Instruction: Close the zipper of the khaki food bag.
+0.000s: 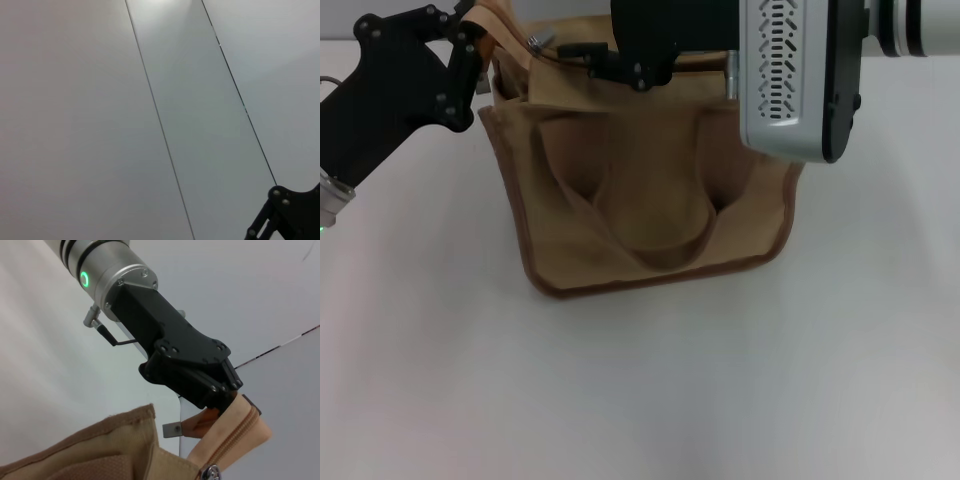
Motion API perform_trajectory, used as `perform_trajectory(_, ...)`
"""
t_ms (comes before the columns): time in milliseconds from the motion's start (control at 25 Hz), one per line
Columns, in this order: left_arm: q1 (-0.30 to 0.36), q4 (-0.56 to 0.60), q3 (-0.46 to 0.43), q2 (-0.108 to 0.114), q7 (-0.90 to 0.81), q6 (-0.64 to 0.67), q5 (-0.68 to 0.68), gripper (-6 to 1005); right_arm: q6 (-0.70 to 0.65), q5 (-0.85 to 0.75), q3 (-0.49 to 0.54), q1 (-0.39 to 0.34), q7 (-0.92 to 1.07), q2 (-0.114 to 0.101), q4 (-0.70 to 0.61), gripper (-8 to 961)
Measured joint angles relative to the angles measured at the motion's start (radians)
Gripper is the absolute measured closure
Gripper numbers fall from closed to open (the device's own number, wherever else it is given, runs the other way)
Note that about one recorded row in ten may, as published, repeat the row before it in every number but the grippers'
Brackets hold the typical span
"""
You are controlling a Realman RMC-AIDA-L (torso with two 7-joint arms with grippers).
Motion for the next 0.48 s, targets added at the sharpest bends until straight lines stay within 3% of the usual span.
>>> perform_trajectory(480, -0.002, -0.002, 0.001, 0.0, 0.0, 0.03, 0.003, 979, 0.024, 0.001, -0.01, 0.027, -0.022, -0.001, 0.03, 524)
